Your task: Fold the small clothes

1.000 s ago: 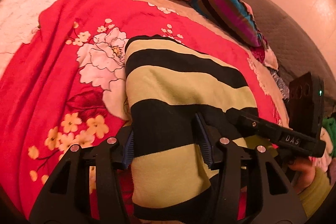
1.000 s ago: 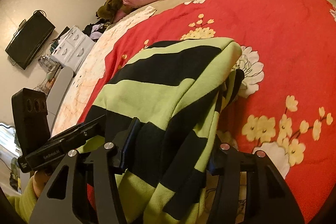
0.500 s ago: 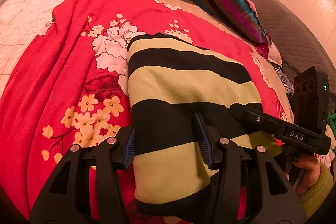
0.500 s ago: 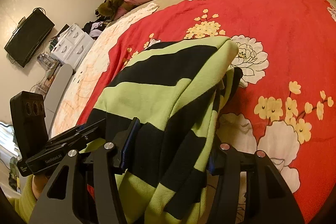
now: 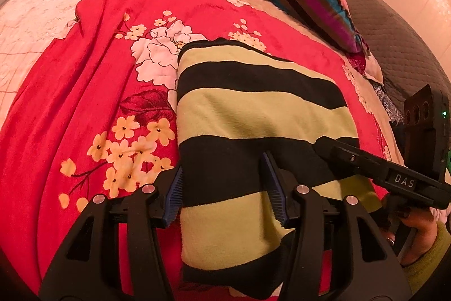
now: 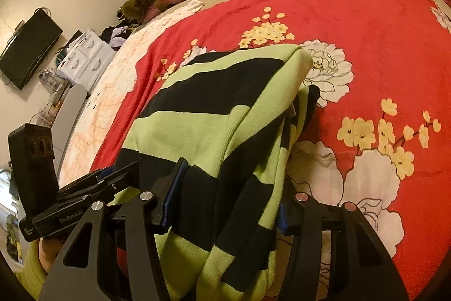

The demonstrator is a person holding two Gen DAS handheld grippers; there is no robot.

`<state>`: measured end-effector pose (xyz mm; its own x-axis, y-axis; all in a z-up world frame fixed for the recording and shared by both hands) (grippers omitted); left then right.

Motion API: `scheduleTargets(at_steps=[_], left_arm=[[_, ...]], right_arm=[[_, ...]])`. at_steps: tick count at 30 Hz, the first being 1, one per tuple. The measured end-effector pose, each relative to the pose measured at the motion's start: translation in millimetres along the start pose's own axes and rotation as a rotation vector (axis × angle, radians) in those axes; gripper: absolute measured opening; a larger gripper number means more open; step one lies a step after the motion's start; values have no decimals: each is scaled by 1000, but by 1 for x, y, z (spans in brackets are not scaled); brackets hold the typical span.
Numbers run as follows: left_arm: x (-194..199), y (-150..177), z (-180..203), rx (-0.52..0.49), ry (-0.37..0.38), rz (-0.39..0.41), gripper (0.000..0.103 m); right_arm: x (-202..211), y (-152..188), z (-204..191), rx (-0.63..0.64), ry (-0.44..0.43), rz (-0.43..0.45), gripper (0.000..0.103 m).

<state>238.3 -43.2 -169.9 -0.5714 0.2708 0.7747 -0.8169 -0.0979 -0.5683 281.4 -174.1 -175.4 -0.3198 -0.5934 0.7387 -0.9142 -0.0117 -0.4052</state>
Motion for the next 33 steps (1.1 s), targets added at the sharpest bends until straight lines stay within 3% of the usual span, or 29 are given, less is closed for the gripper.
scheduleTargets(at_steps=[10,21,25,30,33], left_arm=[[-4,1,-3,-1,-15,-8,49],[7,-5,-5,1,-37,24,63],[17,-8,-5,11,-49,47,70],[41,-15,-8,14,-92,104,92],[58,-17,-7,8,-122,135,93]], right_arm=[[-5,2,10,-35,23,-12,55],[9,1,11,-22,47,20,63],[25,-4,11,-6,72,78,75],[56,-12,6,32,104,171,90],[76,-15,1,74,133,234,96]])
Point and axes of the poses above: each gripper's, at about its wrist camera, not at the fingertips, and x roughly against the way its jaws point, z to its right, y to its underside, the point moved 10 cm from there along -x, roughly the way its jaws point, and after that the axes turned 9 degrees about -x, right-handed, at the moved point
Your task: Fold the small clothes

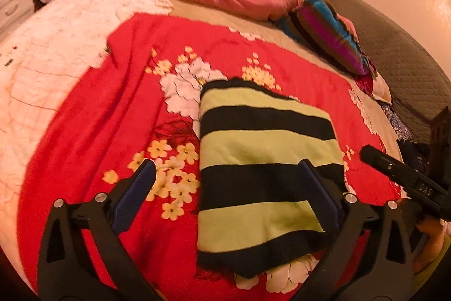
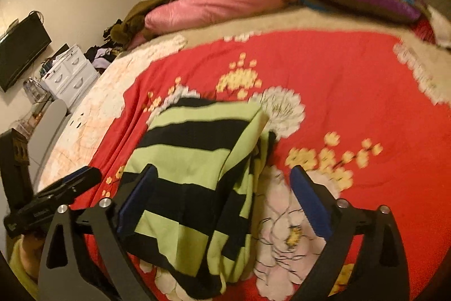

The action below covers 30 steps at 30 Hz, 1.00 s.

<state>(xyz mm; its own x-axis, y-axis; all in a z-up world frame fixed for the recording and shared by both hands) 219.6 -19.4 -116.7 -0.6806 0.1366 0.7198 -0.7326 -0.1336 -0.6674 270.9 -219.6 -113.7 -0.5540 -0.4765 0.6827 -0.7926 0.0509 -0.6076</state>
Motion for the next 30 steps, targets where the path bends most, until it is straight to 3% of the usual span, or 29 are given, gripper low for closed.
scheduleTargets(at_steps=[11,22,30], left_arm=[[52,9,4,-41,-103,56,94],[85,52,12,-47,-90,5,94],[88,76,14,-52,-91,-42,94]], right_arm=[[49,7,-9,66,-3,55,98],[75,70,-12,44,21,-31,99],[83,96,-15,89,90,-13,99]])
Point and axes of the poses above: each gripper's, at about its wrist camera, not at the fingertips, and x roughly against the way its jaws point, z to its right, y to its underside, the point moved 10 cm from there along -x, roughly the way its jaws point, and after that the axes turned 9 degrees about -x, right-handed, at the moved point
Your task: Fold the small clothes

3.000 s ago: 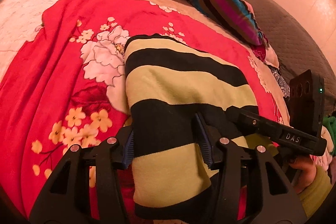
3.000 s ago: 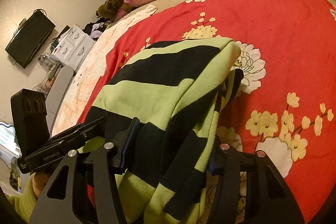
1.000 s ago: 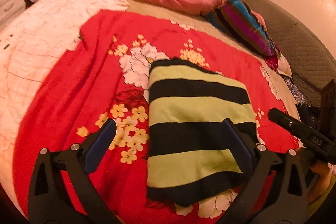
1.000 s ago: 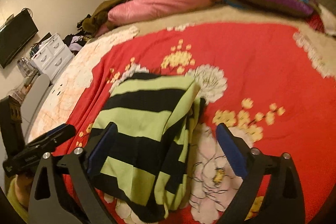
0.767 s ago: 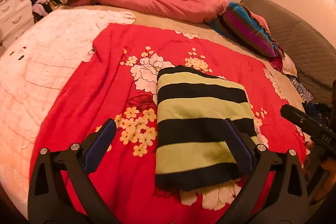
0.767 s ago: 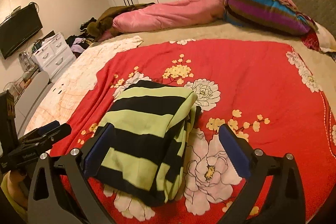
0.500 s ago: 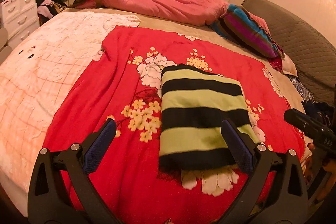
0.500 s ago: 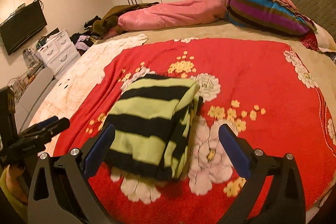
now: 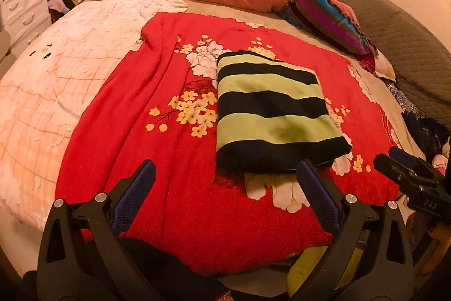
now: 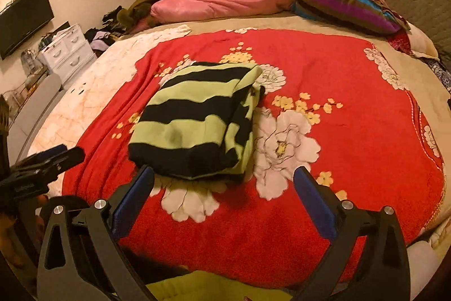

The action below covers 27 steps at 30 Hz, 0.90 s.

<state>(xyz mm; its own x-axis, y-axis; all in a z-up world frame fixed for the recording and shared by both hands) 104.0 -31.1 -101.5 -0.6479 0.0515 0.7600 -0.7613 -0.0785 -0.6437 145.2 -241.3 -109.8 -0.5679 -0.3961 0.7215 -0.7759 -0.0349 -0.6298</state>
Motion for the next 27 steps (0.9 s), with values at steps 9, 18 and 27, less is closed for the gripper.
scheduleTargets(at_steps=[9,18,27], left_arm=[[3,1,-3,0,-18,-2,94],[5,1,-4,-2,-28,-4,94],[8,0,-2,6,-21,-3,94]], right_arm=[[0,2,-6,5,-14,-19,99],[4,1,-8,5,-18,-10,99],[3,8,-10,6,-12,-37,99]])
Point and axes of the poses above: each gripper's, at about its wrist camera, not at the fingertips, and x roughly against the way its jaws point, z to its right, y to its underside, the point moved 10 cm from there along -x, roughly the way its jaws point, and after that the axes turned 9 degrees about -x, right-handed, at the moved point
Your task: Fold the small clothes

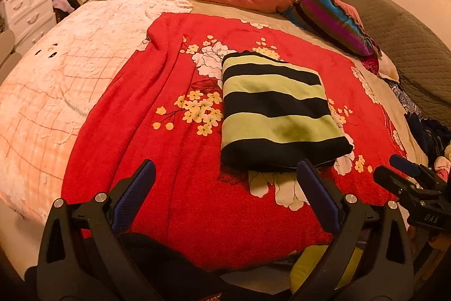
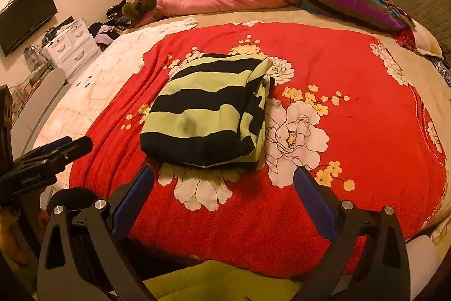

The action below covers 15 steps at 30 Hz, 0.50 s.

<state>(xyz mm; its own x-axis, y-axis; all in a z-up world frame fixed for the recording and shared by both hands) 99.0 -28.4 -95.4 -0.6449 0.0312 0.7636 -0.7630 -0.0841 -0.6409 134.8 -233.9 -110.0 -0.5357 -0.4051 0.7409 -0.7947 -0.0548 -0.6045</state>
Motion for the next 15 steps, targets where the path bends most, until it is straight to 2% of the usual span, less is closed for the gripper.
scheduleTargets(at_steps=[15], left_arm=[[3,0,2,-15,-17,-6,94]], right_arm=[[1,5,0,-7,2,-7,99]])
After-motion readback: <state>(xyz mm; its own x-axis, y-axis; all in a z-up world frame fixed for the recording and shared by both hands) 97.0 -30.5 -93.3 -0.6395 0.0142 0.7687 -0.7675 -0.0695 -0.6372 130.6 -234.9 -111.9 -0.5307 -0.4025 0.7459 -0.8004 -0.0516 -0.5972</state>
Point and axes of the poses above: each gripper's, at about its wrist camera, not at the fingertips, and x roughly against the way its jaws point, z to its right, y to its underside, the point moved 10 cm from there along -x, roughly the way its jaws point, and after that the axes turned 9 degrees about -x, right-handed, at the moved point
